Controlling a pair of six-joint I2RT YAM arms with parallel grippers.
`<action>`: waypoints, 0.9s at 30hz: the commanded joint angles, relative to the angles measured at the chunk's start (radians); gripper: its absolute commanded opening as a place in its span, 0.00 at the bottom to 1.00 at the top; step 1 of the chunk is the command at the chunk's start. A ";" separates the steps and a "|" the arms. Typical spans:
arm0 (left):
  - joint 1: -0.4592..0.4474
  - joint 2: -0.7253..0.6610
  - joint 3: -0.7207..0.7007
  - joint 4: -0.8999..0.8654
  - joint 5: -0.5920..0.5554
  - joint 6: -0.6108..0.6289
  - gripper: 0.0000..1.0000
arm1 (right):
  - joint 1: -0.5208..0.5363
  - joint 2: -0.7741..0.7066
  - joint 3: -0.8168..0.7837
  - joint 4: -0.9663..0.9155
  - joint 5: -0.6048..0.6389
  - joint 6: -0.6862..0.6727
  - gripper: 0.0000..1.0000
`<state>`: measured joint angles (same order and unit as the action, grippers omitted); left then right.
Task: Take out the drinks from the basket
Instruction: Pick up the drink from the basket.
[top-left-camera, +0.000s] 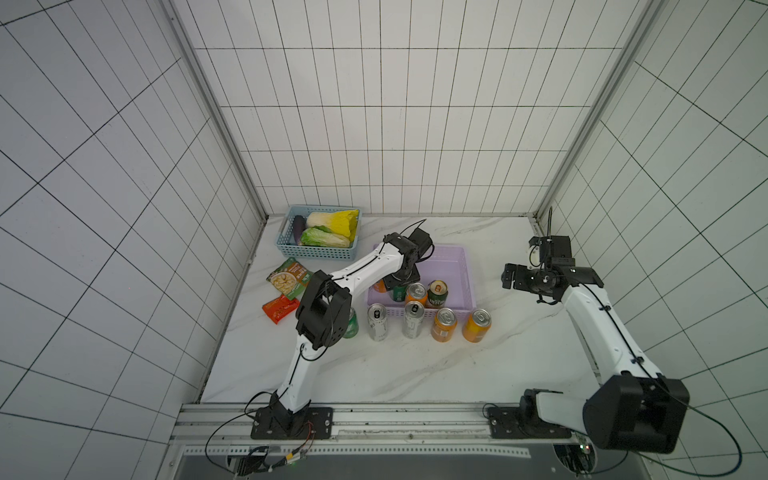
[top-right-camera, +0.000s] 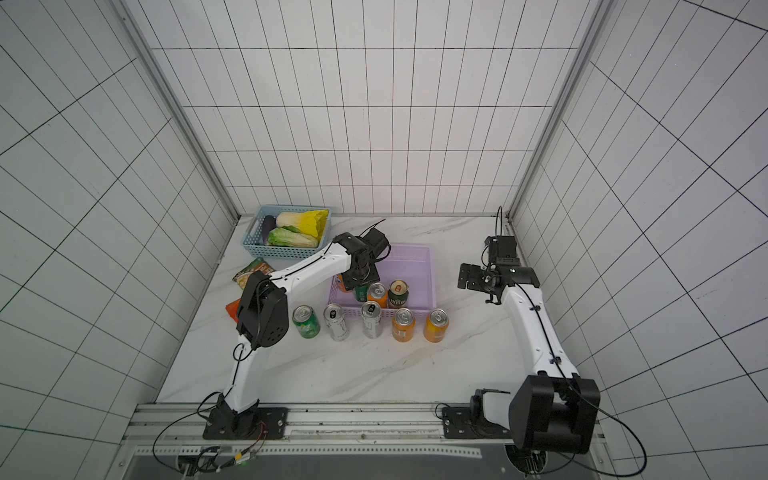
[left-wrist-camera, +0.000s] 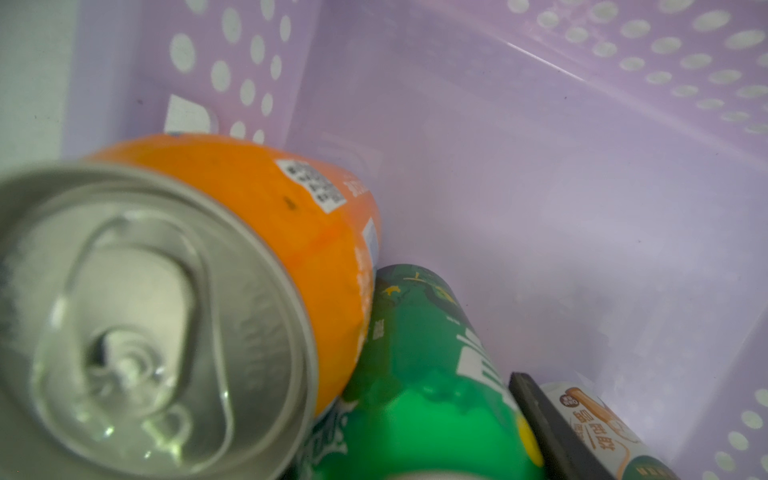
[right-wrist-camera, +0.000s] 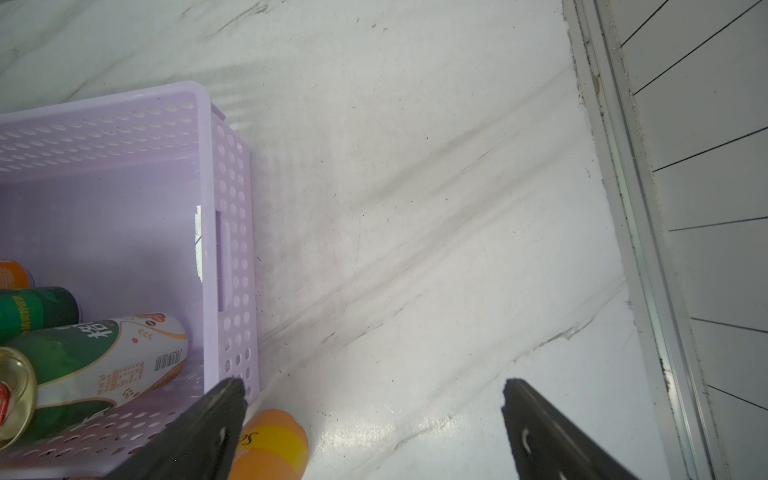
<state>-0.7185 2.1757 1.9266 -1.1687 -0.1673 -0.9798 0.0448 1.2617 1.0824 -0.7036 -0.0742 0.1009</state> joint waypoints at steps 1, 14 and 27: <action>-0.004 -0.014 -0.018 0.044 0.039 0.055 0.60 | -0.011 -0.007 -0.034 0.005 0.007 0.002 0.99; -0.004 -0.036 -0.021 0.024 0.052 0.129 0.57 | -0.013 -0.010 -0.035 0.007 0.002 0.002 1.00; -0.004 -0.086 -0.020 0.002 0.075 0.219 0.57 | -0.013 -0.007 -0.034 0.006 0.007 0.002 1.00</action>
<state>-0.7162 2.1544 1.9068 -1.1656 -0.1318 -0.8051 0.0448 1.2617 1.0782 -0.6998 -0.0738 0.1009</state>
